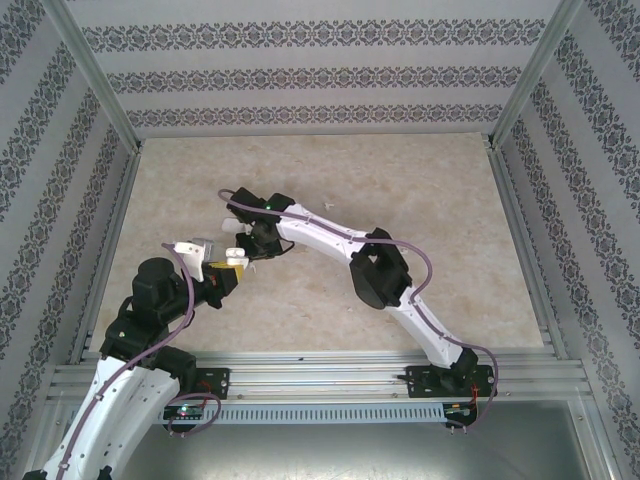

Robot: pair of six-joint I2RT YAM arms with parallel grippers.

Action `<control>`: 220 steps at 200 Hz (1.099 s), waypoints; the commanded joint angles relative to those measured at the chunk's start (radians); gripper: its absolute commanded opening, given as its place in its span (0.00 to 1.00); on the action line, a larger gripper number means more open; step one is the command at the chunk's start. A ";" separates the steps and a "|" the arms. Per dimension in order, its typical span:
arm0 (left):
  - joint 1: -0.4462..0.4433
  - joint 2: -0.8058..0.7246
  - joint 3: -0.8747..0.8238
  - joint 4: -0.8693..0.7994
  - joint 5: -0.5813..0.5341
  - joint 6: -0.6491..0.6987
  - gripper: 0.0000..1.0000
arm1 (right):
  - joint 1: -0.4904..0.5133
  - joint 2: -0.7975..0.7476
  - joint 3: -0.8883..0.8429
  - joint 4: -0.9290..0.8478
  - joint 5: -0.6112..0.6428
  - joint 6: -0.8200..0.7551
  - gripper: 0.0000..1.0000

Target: Insert the wireless bluetooth earbuds into the charging case

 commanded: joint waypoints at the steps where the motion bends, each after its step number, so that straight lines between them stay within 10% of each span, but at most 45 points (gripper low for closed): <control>1: 0.013 -0.012 0.016 -0.008 0.003 0.024 0.00 | 0.014 0.051 0.074 -0.073 0.042 -0.024 0.33; 220: 0.012 0.001 0.003 0.000 0.042 0.032 0.00 | 0.030 0.173 0.178 -0.159 0.113 -0.102 0.27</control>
